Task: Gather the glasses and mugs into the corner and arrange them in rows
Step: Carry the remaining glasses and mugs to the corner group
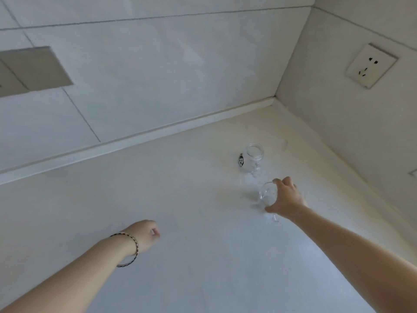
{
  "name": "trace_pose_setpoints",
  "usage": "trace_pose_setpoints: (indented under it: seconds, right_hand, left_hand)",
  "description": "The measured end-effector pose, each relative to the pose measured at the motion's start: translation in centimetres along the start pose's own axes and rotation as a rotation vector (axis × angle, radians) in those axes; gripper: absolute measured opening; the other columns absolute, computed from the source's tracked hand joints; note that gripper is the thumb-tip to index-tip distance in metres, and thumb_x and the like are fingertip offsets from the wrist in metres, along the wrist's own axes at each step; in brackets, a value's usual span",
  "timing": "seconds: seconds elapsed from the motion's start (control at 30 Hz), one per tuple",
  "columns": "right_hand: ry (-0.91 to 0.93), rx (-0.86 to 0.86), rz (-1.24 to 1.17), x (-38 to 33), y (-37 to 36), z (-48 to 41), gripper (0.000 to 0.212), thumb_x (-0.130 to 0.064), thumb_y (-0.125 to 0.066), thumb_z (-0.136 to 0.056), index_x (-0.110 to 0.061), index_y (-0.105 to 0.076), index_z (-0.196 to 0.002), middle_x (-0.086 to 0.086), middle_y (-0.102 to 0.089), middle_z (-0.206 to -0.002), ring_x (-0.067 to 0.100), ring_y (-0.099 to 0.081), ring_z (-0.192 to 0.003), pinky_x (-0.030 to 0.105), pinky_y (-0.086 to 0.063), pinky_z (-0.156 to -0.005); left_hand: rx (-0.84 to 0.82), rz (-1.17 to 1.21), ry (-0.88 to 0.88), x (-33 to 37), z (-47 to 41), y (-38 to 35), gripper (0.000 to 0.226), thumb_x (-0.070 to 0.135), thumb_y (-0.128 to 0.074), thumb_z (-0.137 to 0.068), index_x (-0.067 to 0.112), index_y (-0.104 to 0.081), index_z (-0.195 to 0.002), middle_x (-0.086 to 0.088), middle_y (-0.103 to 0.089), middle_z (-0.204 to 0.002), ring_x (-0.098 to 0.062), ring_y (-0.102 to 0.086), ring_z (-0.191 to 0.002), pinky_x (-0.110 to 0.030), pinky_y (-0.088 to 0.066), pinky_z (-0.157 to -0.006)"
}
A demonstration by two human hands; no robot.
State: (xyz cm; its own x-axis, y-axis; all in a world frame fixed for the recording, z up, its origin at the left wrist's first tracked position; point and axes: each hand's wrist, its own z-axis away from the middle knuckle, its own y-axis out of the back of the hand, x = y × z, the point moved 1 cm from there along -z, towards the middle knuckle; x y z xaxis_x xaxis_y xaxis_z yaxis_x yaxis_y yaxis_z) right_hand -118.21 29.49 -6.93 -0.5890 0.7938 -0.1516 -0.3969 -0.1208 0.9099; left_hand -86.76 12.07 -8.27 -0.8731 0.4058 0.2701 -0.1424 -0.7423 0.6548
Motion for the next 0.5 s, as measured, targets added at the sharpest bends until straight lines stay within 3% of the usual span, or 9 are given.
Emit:
trace_pose_setpoints:
  seconds: [0.07, 0.23, 0.4, 0.5]
  right_hand:
    - [0.095, -0.025, 0.051, -3.7, -1.1, 3.2, 0.089, -0.033, -0.079, -0.066, -0.019, -0.033, -0.142, 0.004, -0.037, -0.132, 0.023, -0.043, -0.123, 0.032, -0.044, -0.097]
    - [0.305, -0.054, 0.104, -14.8, -5.3, 12.3, 0.084, -0.039, -0.077, -0.066, -0.025, -0.036, -0.138, 0.0, -0.037, -0.129, 0.019, -0.045, -0.121, 0.031, -0.045, -0.094]
    - [0.474, -0.084, 0.082, -26.4, -10.6, 22.0, 0.085, -0.043, -0.076, -0.066, -0.025, -0.035, -0.139, -0.001, -0.037, -0.131, 0.018, -0.046, -0.122, 0.029, -0.044, -0.095]
    - [0.533, -0.127, 0.049, -32.3, -13.8, 27.3, 0.086, -0.043, -0.076, -0.066, -0.024, -0.035, -0.139, -0.001, -0.037, -0.132, 0.017, -0.047, -0.121, 0.027, -0.043, -0.092]
  left_hand:
    - [0.025, 0.04, 0.02, -3.9, 2.3, -0.8, 0.017, 0.023, -0.039, -0.094, 0.02, -0.054, -0.099, 0.0, -0.059, -0.115, -0.016, -0.055, -0.1, -0.02, -0.04, -0.081]
    - [0.088, 0.108, 0.124, -15.9, 10.1, -3.3, 0.029, 0.022, -0.038, -0.094, 0.015, -0.057, -0.115, 0.0, -0.057, -0.124, -0.013, -0.049, -0.098, -0.018, -0.037, -0.083]
    - [0.14, 0.198, 0.245, -28.4, 19.2, -5.7, 0.03, 0.021, -0.039, -0.094, 0.014, -0.057, -0.117, -0.002, -0.056, -0.128, -0.018, -0.054, -0.116, -0.021, -0.039, -0.09]
    - [0.17, 0.252, 0.311, -34.9, 24.3, -6.9, 0.027, 0.02, -0.04, -0.094, 0.014, -0.058, -0.114, -0.003, -0.056, -0.128, -0.019, -0.055, -0.114, -0.022, -0.041, -0.089]
